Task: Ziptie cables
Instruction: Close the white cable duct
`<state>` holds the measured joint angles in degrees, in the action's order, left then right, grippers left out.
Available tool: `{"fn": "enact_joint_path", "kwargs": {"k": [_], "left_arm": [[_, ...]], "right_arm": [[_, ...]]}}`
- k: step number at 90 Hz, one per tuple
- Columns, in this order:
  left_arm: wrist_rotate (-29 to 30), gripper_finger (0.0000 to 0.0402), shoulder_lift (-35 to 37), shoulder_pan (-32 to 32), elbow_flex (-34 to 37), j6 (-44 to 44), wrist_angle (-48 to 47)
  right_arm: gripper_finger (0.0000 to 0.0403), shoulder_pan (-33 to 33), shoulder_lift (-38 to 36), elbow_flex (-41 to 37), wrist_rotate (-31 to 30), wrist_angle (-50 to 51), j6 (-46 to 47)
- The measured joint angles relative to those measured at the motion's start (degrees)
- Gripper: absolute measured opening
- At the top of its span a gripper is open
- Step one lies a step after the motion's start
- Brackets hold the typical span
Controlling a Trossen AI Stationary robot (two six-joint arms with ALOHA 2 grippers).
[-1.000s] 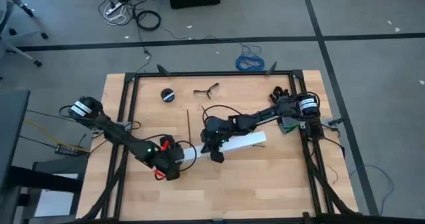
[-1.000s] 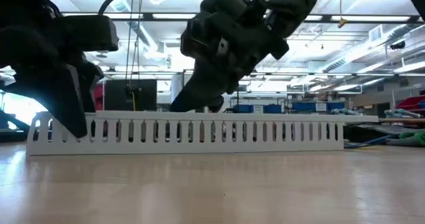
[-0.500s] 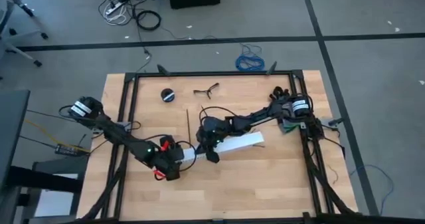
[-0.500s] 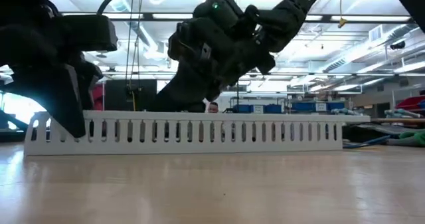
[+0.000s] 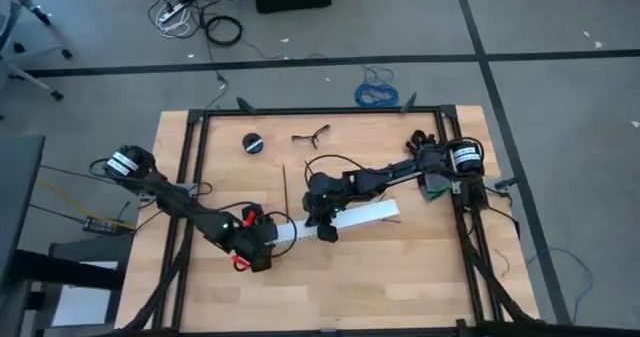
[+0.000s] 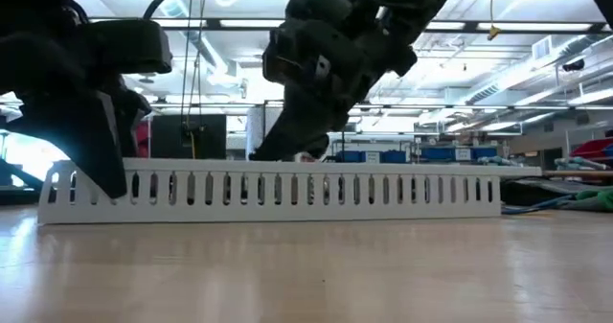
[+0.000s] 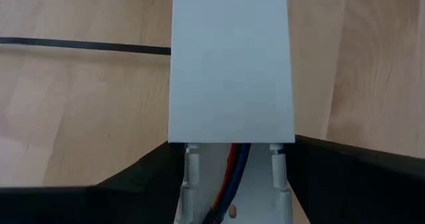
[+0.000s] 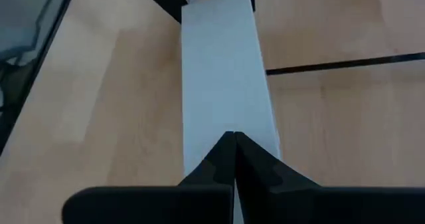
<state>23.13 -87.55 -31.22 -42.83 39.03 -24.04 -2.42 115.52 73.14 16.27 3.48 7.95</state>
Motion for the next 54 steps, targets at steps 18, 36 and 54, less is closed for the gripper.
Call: {"fn": "enact_joint_path", "kwargs": {"k": [18,36,54], "left_arm": [[-0.1,0.0225,0.1,-0.1,0.0,0.0,-0.6],[-0.2,0.0225,0.1,-0.1,0.0,0.0,-0.5],[-0.1,0.0238,0.5,-0.1,0.0,-0.6,-1.1]], "right_arm": [[0.0,0.2,5.2,0.0,4.5,-11.5,1.5],[0.0,0.7,6.9,0.1,5.6,-15.1,2.4],[0.0,0.9,6.4,0.1,5.6,-14.2,1.9]]}}
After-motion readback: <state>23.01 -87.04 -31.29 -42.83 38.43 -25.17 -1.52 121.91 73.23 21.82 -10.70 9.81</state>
